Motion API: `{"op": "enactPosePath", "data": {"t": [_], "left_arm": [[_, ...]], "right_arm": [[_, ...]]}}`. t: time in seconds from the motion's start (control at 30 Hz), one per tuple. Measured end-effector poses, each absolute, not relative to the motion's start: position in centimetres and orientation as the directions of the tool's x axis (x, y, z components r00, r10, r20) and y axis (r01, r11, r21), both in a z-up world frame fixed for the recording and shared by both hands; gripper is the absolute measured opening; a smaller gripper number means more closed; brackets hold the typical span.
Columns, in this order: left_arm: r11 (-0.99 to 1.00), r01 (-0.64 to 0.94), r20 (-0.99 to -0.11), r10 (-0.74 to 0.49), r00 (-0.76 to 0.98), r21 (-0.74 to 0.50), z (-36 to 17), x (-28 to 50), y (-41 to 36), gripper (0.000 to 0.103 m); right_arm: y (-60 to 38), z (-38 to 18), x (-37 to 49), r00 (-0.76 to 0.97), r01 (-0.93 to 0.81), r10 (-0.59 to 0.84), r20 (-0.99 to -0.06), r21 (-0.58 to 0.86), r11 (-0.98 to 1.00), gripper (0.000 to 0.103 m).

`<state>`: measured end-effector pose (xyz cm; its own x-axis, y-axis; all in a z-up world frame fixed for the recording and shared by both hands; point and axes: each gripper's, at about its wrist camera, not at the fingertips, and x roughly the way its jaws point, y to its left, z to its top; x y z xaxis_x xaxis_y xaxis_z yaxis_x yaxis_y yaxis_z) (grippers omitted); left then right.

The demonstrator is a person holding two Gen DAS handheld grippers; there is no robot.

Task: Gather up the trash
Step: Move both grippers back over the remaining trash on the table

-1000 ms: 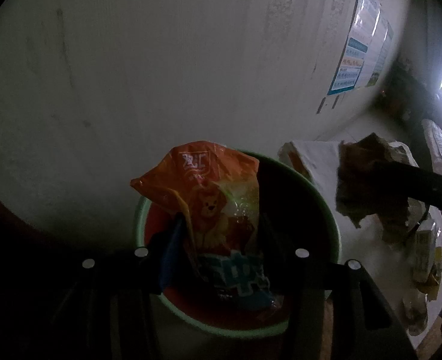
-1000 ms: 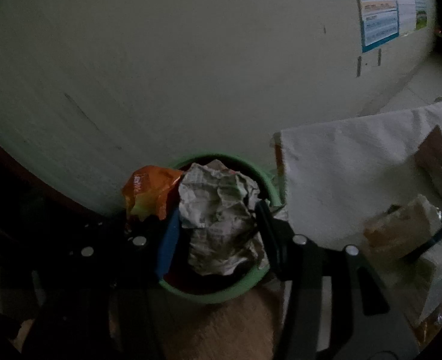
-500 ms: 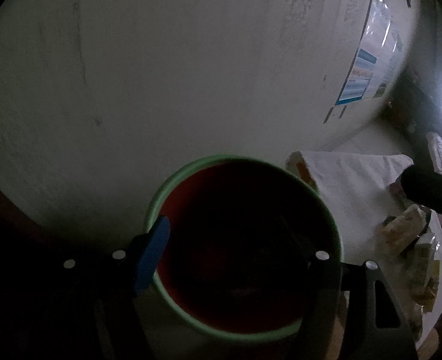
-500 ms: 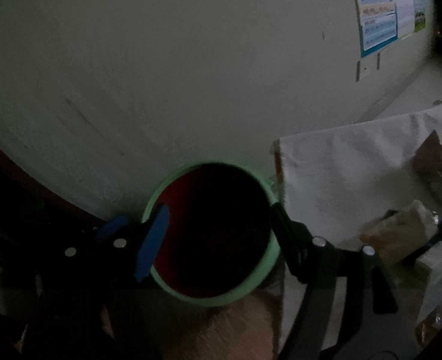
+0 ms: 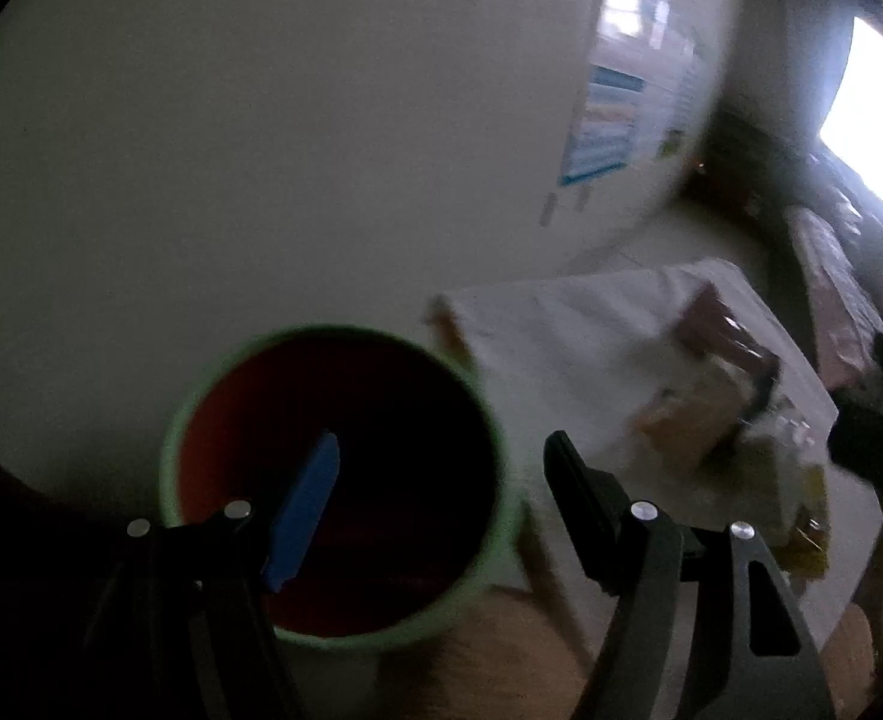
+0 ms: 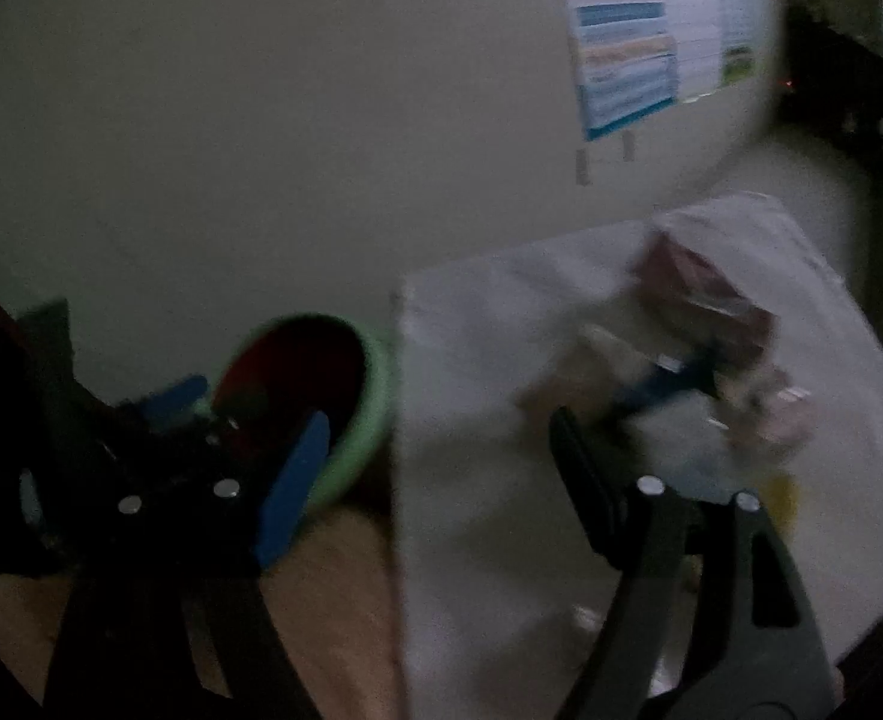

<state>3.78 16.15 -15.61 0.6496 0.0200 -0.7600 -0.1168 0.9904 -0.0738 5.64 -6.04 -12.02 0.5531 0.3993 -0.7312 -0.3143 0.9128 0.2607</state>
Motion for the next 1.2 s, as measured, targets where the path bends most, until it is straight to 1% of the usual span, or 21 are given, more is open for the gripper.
{"op": "enactPosePath", "data": {"t": [0.13,0.23,0.3,0.37,0.47,0.63,0.67,0.8,0.97,1.1,1.13,1.17,1.2], "left_arm": [[0.997,-0.015,-0.762,-0.049,0.646,-0.076,-15.8,3.9,11.9,0.067],[0.998,0.040,-0.769,-0.066,0.636,-0.052,-16.1,4.0,8.7,0.068],[0.997,0.064,-0.767,-0.072,0.638,-0.040,-15.9,4.1,6.6,0.071],[0.996,0.083,-0.757,-0.070,0.650,-0.020,-15.8,4.0,4.9,0.078],[0.993,0.117,-0.756,-0.066,0.651,0.015,-16.2,4.6,3.1,0.078],[0.974,0.222,-0.791,-0.101,0.604,0.045,-18.3,6.8,1.0,0.078],[0.969,0.244,-0.799,-0.113,0.590,0.043,-18.8,7.5,0.7,0.078],[0.945,0.326,-0.838,-0.205,0.506,-0.034,-20.6,10.8,0.0,0.078],[0.937,0.350,-0.862,-0.179,0.474,-0.002,-22.2,13.9,-0.7,0.078],[0.935,0.355,-0.877,-0.166,0.451,0.006,-22.8,15.3,-1.1,0.077],[0.933,0.361,-0.880,-0.166,0.446,0.007,-22.8,15.4,-1.2,0.070],[0.931,0.365,-0.882,-0.166,0.441,0.007,-22.9,15.5,-1.3,0.066],[0.928,0.372,-0.885,-0.169,0.433,0.004,-22.9,15.5,-1.4,0.058]], "right_arm": [[-10.3,-13.6,3.7,0.573,-0.233,0.312,-0.757,0.215,0.949,0.077],[-13.7,-14.3,2.7,0.582,-0.155,0.276,-0.765,0.228,0.961,0.077],[-16.0,-14.5,2.2,0.596,-0.102,0.262,-0.759,0.253,0.962,0.077],[-17.7,-14.6,2.0,0.612,-0.057,0.242,-0.753,0.262,0.963,0.077],[-19.6,-14.8,2.0,0.624,-0.019,0.230,-0.747,0.280,0.960,0.079],[-21.5,-15.1,1.8,0.635,0.026,0.232,-0.736,0.321,0.947,0.080],[-21.7,-15.2,1.8,0.636,0.031,0.233,-0.736,0.326,0.945,0.080],[-22.6,-15.4,1.5,0.632,0.059,0.236,-0.738,0.350,0.935,0.080],[-23.3,-15.6,1.2,0.634,0.078,0.233,-0.738,0.360,0.930,0.080],[-23.4,-16.0,1.5,0.623,0.083,0.241,-0.744,0.369,0.926,0.080],[-23.4,-16.1,1.5,0.620,0.084,0.242,-0.746,0.370,0.925,0.080],[-23.4,-16.2,1.5,0.615,0.084,0.244,-0.749,0.370,0.925,0.080],[-23.3,-16.3,1.5,0.613,0.084,0.245,-0.751,0.370,0.925,0.080]]}}
